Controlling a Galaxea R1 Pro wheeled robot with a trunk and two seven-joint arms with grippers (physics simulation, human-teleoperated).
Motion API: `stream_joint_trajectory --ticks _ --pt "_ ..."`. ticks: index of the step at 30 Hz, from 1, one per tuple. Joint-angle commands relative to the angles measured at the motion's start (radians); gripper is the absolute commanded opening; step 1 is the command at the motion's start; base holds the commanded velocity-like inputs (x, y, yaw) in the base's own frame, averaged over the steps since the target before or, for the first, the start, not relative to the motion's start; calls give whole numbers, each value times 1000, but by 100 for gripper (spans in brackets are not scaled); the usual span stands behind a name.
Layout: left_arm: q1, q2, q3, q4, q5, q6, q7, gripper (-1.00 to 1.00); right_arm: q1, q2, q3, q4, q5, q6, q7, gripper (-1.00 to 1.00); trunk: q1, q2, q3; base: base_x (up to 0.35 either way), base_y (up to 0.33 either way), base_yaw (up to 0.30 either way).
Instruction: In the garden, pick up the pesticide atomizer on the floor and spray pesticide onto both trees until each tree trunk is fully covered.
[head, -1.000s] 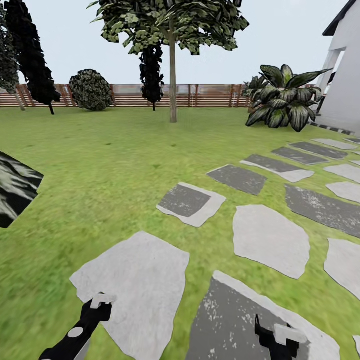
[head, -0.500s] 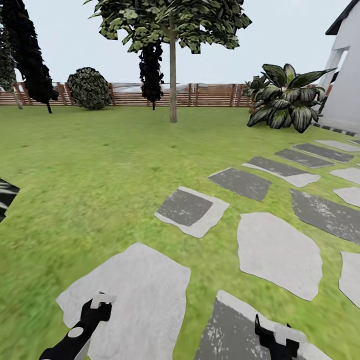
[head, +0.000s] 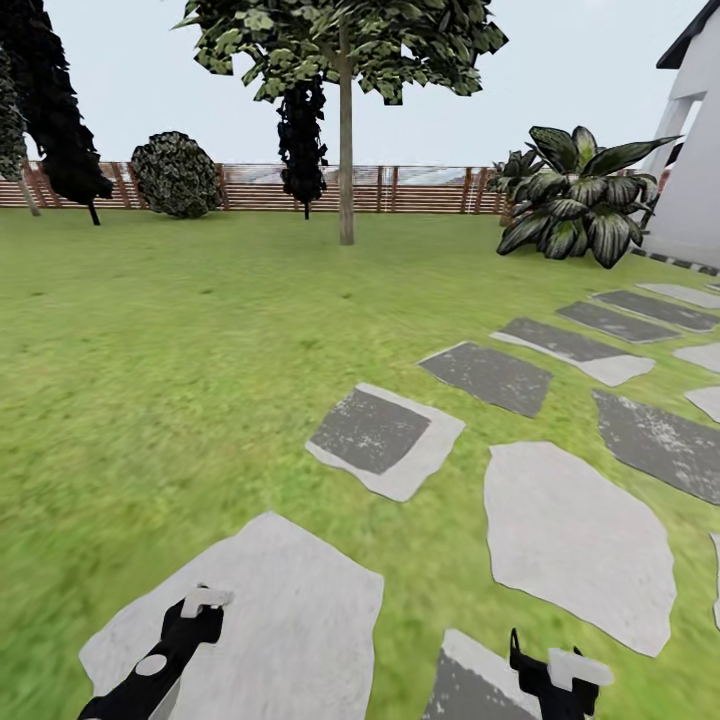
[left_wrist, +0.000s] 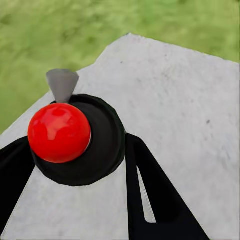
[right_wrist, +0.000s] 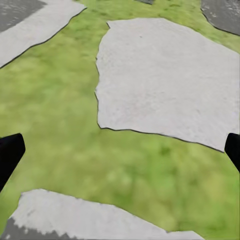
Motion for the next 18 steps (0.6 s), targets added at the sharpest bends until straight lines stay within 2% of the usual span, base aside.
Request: stream_joint_trajectory --ticks 1,18 --pt "0 0 0 0 0 0 0 -100 0 0 0 0 0 0 0 100 0 0 0 340 0 0" --pt "0 1 0 -2 0 -1 0 -100 0 0 0 0 0 0 0 100 0 0 0 290 -123 0"
